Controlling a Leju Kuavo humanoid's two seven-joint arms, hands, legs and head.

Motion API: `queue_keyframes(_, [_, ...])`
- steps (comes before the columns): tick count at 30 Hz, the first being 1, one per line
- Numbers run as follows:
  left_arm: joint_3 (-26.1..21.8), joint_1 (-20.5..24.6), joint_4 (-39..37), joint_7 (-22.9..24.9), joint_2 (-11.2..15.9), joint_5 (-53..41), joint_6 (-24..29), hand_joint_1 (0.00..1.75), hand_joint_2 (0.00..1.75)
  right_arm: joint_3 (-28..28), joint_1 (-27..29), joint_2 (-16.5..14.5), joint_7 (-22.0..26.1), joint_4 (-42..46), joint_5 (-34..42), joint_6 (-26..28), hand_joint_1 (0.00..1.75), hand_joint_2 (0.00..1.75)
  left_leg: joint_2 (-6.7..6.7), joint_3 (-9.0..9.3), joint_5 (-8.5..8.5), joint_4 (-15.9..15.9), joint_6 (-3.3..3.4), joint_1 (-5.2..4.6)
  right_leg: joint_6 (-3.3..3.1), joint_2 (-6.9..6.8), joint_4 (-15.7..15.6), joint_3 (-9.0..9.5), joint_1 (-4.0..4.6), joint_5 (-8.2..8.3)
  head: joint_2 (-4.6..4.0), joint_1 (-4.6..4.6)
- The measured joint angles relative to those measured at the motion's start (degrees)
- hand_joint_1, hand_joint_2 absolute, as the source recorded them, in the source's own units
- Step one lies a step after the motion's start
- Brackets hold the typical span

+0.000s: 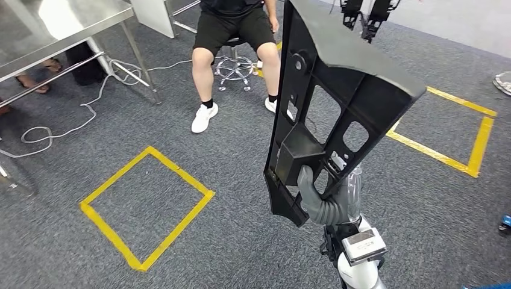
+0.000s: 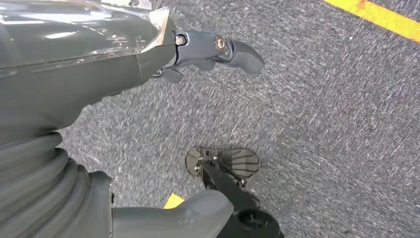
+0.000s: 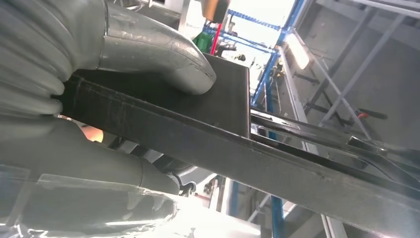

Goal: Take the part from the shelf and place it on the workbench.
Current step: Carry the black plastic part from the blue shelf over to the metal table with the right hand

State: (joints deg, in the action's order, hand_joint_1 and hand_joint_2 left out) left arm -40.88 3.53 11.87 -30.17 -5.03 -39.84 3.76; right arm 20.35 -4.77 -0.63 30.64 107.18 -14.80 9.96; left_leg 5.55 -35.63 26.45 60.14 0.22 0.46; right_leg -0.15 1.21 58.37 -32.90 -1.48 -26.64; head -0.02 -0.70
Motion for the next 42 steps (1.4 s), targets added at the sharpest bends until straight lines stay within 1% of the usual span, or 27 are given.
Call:
queue_keyframes(2, [0.01, 0.16, 0.0, -0.01, -0.01, -0.02, 0.04, 0.0, 1.75, -0.04, -0.03, -0.15, 0.01, 0.04, 0.01, -0.01, 1.75, 1.75, -3.64, -3.19, 3.52, 6.59, -0.52, 0.03, -0.62, -1.29, -0.06, 0.15, 0.14, -0.17, 0.01, -0.34])
queue_keyframes(4, [0.01, 0.26, 0.0, -0.02, 0.01, -0.02, 0.07, 0.0, 1.75, -0.07, 0.0, -0.18, 0.02, 0.04, 0.02, -0.02, 1.75, 1.75, -5.15, -6.88, 6.16, 13.61, -0.89, 0.24, -0.9, -2.74, -0.06, 0.17, 0.4, -0.33, 0.01, -0.39])
queue_keyframes(5, [0.01, 0.22, 0.0, -0.01, 0.01, -0.02, 0.07, 0.0, 1.75, -0.08, 0.0, -0.18, 0.01, 0.03, 0.02, -0.02, 1.75, 1.75, -5.35, -7.54, 6.03, 14.69, -0.96, 0.29, -0.97, -3.43, -0.05, 0.19, 0.47, -0.41, 0.01, -0.41])
queue_keyframes(6, [0.0, 0.17, 0.0, 0.0, 0.02, -0.02, 0.07, 0.0, 1.75, -0.09, 0.0, -0.19, 0.01, 0.03, 0.02, -0.02, 1.75, 1.75, -5.52, -6.97, 4.85, 13.42, -0.91, 0.31, -0.98, -4.04, -0.05, 0.25, 0.52, -0.5, 0.01, -0.42])
queue_keyframes(7, [0.0, 0.16, 0.0, 0.0, 0.05, -0.03, 0.07, 0.0, 1.75, -0.09, -0.02, -0.2, 0.01, 0.03, 0.02, -0.02, 1.75, 1.75, -5.97, -5.24, 2.97, 10.04, -0.7, 0.28, -0.95, -4.63, -0.05, 0.37, 0.57, -0.6, 0.01, -0.42])
queue_keyframes(9, [0.0, 0.27, 0.01, 0.0, 0.14, -0.03, 0.07, 0.0, 1.75, -0.09, -0.06, -0.26, 0.0, 0.04, 0.02, -0.01, 1.75, 1.75, -8.49, -0.93, -0.14, 2.03, 0.13, -0.16, -0.66, -5.64, -0.05, 0.68, 0.89, -0.9, 0.02, -0.38])
queue_keyframes(11, [0.0, 0.43, 0.02, -0.03, 0.19, -0.11, 0.07, 0.0, 1.75, -0.1, -0.07, -0.32, -0.01, 0.05, 0.02, -0.01, 1.75, 1.75, -9.82, 0.93, -0.95, -1.6, 0.93, -0.68, -0.2, -6.58, -0.07, 0.94, 1.23, -1.2, 0.02, -0.29])
queue_keyframes(13, [-0.02, 0.44, 0.02, -0.05, 0.22, -0.28, 0.08, 0.0, 1.75, -0.1, -0.07, -0.39, -0.05, 0.06, 0.02, -0.01, 1.75, 1.75, -8.49, 0.98, -1.06, -1.99, 1.53, -0.77, 0.36, -7.57, -0.22, 1.23, 1.44, -1.45, 0.02, -0.22])
queue_keyframes(15, [-0.04, 0.37, 0.02, -0.07, 0.21, -0.42, 0.08, 0.0, 1.75, -0.09, -0.1, -0.47, -0.13, 0.09, 0.02, -0.01, 1.75, 1.75, -7.24, 1.58, -1.56, -2.8, 2.19, -0.45, 0.77, -6.29, 1.24, 0.87, 1.44, -2.46, 0.01, -0.17])
queue_keyframes(16, [-0.04, 0.42, 0.02, -0.07, 0.19, -0.44, 0.07, 0.0, 1.75, -0.09, -0.09, -0.48, -0.15, 0.11, 0.02, -0.01, 1.75, 1.75, -6.6, 1.89, -1.83, -3.17, 2.48, -0.23, 0.75, -4.84, 3.55, -0.1, 1.4, -3.63, 0.01, -0.05])
queue_keyframes(18, [-0.04, 0.55, 0.02, -0.08, 0.16, -0.47, 0.06, 0.0, 1.75, -0.1, 0.05, -0.38, -0.19, 0.13, -0.01, -0.01, 1.75, 1.75, -5.18, 1.96, -1.97, -3.29, 2.78, -0.06, 0.48, -2.24, 11.0, -3.72, 1.02, -6.73, 0.02, 0.14])
queue_keyframes(20, [-0.04, 0.53, 0.02, -0.08, 0.16, -0.53, 0.04, 0.0, 1.75, -0.11, 0.2, -0.24, -0.24, 0.11, -0.05, -0.01, 1.75, 1.75, -3.48, 1.94, -1.92, -3.25, 2.81, -0.04, 0.91, -1.57, 15.99, -6.59, 0.69, -7.94, 0.01, 0.25])
queue_keyframes(21, [-0.04, 0.48, 0.02, -0.07, 0.15, -0.61, 0.04, 0.0, 1.75, -0.11, 0.2, -0.2, -0.27, 0.1, -0.07, -0.01, 1.75, 1.75, -2.61, 1.98, -1.88, -3.2, 2.74, 0.0, 1.46, -1.46, 15.39, -6.55, 0.53, -7.15, 0.01, 0.26])
queue_keyframes(22, [-0.04, 0.43, 0.02, -0.07, 0.13, -0.68, 0.08, 0.0, 1.75, -0.11, 0.17, -0.17, -0.31, 0.1, -0.09, -0.01, 1.75, 1.75, -1.77, 2.03, -1.82, -3.11, 2.62, 0.06, 2.08, -1.25, 12.63, -5.45, 0.32, -5.62, 0.0, 0.26])
queue_keyframes(24, [-0.04, 0.44, 0.02, -0.11, 0.08, -0.8, 0.32, 0.0, 1.75, -0.13, 0.1, -0.16, -0.37, 0.1, -0.14, 0.02, 1.75, 1.75, -0.21, 1.94, -1.49, -2.62, 2.1, 0.06, 2.98, 0.46, 4.75, -2.07, -0.17, -2.2, 0.01, 0.32])
queue_keyframes(26, [-0.04, 0.43, 0.02, -0.24, 0.07, -0.83, 0.55, 0.0, 1.75, -0.19, 0.05, -0.12, -0.44, 0.11, -0.18, 0.08, 1.75, 1.75, 1.02, 1.55, -1.23, -2.11, 1.32, 0.03, 2.7, 1.66, 0.72, -0.25, -0.22, -0.74, 0.01, 0.34])
queue_keyframes(28, [-0.07, 0.25, 0.02, -0.33, 0.13, -0.87, 0.6, 0.0, 1.75, -0.28, 0.04, -0.1, -0.54, 0.13, -0.18, 0.15, 1.75, 1.75, 1.81, 1.18, -1.24, -2.01, 0.53, 0.3, 1.77, 0.97, 0.57, -0.04, -0.05, -0.61, 0.02, 0.31])
queue_keyframes(29, [-0.09, 0.13, 0.02, -0.35, 0.16, -0.9, 0.61, 0.0, 1.75, -0.33, 0.01, -0.14, -0.58, 0.14, -0.18, 0.18, 1.75, 1.75, 1.23, 1.04, -1.12, -1.8, 0.18, 0.4, 1.39, 0.52, 0.5, 0.08, -0.07, -0.52, 0.02, 0.31])
queue_keyframes(31, [-0.14, 0.16, 0.02, -0.39, 0.21, -0.95, 0.64, 0.0, 1.75, -0.42, 0.01, -0.22, -0.61, 0.19, -0.18, 0.2, 1.75, 1.75, -1.81, -0.21, 0.52, 0.93, -0.36, 0.43, 0.4, -0.53, 0.21, 0.42, -0.29, -0.51, 0.01, -0.06])
queue_keyframes(32, [-0.15, 0.26, 0.02, -0.41, 0.17, -0.96, 0.66, 0.0, 1.75, -0.47, 0.06, -0.24, -0.62, 0.21, -0.18, 0.22, 1.75, 1.75, -3.65, -1.59, 2.01, 3.82, -0.57, 0.45, 0.0, -1.09, 0.19, 0.52, -0.11, -0.61, 0.0, -0.2])
queue_keyframes(33, [-0.15, 0.36, 0.02, -0.44, 0.16, -0.97, 0.68, 0.0, 1.75, -0.52, 0.17, -0.25, -0.62, 0.22, -0.17, 0.24, 1.75, 1.75, -4.74, -3.54, 3.72, 7.59, -0.75, 0.52, -0.37, -1.72, 0.2, 0.57, 0.1, -0.74, 0.0, -0.35])
queue_keyframes(35, [-0.19, 0.34, 0.02, -0.47, 0.16, -0.96, 0.75, 0.0, 1.75, -0.61, 0.43, -0.24, -0.64, 0.21, -0.17, 0.27, 1.75, 1.75, -5.33, -6.7, 5.38, 13.26, -0.93, 0.67, -0.62, -3.02, 0.2, 0.64, 0.44, -0.94, 0.0, -0.34])
queue_keyframes(36, [-0.27, 0.28, 0.02, -0.47, 0.16, -0.94, 0.79, 0.0, 1.75, -0.63, 0.51, -0.25, -0.66, 0.21, -0.18, 0.28, 1.75, 1.75, -5.41, -6.93, 4.71, 13.39, -0.92, 0.69, -0.69, -3.58, 0.21, 0.7, 0.53, -1.02, 0.0, -0.36])
queue_keyframes(37, [-0.4, 0.24, 0.02, -0.48, 0.16, -0.91, 0.84, 0.0, 1.75, -0.64, 0.54, -0.25, -0.69, 0.21, -0.24, 0.33, 1.75, 1.75, -5.52, -5.88, 3.08, 11.1, -0.81, 0.69, -0.68, -4.0, 0.21, 0.82, 0.59, -1.12, 0.0, -0.35])
queue_keyframes(39, [-0.72, 0.27, 0.02, -0.5, 0.16, -0.78, 0.91, 0.0, 1.75, -0.65, 0.5, -0.31, -0.86, 0.21, -0.48, 0.52, 1.75, 1.75, -6.11, -1.85, -0.32, 3.41, -0.36, 0.55, -0.5, -4.58, 0.17, 1.1, 0.75, -1.32, 0.01, -0.34])
queue_keyframes(40, [-0.84, 0.3, 0.02, -0.53, 0.15, -0.72, 0.92, 0.0, 1.75, -0.66, 0.43, -0.34, -0.97, 0.21, -0.65, 0.68, 1.75, 1.75, -6.35, -0.34, -1.18, 0.49, -0.05, 0.36, -0.32, -4.77, 0.15, 1.16, 0.87, -1.42, 0.01, -0.3])
queue_keyframes(42, [-0.99, 0.28, 0.02, -0.55, 0.14, -0.68, 0.92, 0.0, 1.75, -0.66, 0.33, -0.51, -1.16, 0.21, -0.84, 1.1, 1.75, 1.75, -6.47, 0.5, -1.18, -1.36, 0.53, -0.13, 0.13, -5.12, 0.01, 1.19, 1.03, -1.48, 0.01, -0.29])
